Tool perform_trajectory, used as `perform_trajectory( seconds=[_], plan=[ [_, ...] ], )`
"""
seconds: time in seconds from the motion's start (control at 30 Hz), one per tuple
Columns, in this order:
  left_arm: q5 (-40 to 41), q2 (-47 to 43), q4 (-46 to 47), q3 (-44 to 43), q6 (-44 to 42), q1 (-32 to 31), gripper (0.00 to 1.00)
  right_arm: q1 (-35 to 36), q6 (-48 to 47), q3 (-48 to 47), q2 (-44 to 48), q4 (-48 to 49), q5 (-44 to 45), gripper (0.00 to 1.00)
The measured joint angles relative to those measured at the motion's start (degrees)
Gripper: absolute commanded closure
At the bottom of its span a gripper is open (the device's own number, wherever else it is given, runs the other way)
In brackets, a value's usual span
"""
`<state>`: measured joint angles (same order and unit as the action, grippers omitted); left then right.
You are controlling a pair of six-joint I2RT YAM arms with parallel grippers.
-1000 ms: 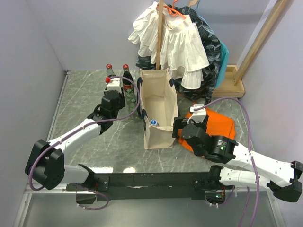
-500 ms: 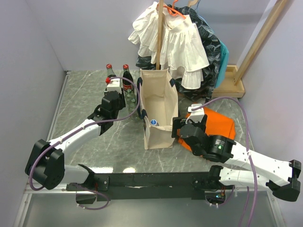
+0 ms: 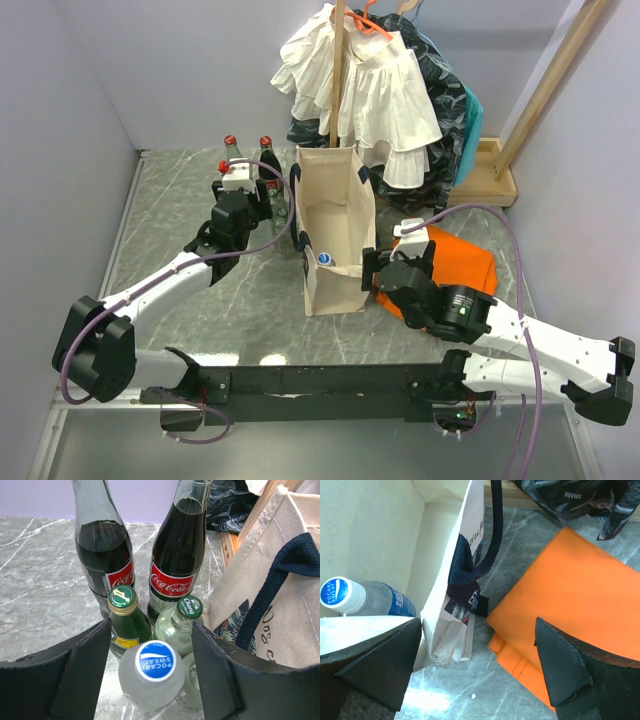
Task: Take the beverage out of the canvas bag
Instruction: Place the drink at the center of the board.
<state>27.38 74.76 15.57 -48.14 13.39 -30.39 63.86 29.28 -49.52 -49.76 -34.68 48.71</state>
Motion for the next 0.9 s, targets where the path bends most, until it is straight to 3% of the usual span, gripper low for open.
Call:
perform_trajectory(
  seconds=[0.2,0.3,0.6,0.9],
  plan=[
    [0.07,-0.92,-0.61,0.00,0.02,0.00,0.21,-0.02,-1.16,0.00,-0.04,1.09,-0.13,0.00],
    [0.04,-1.88,-1.64,-0.35,0.15,0.00,0.04,-0.02,-1.73,0.00,-0.33,1.33,-0.11,0.00],
    [-3.93,-3.85,-8.00,-7.30,0.87,0.00,0.04,-0.04,-1.99,-0.20,-0.46,1.16,-0.15,0.00],
    [-13.92,-7.08,-14.47,-13.90,0.81,0.00,0.04,-0.15,-3.85,-0.39,-0.44,1.18,-4.44,0.00]
  ],
)
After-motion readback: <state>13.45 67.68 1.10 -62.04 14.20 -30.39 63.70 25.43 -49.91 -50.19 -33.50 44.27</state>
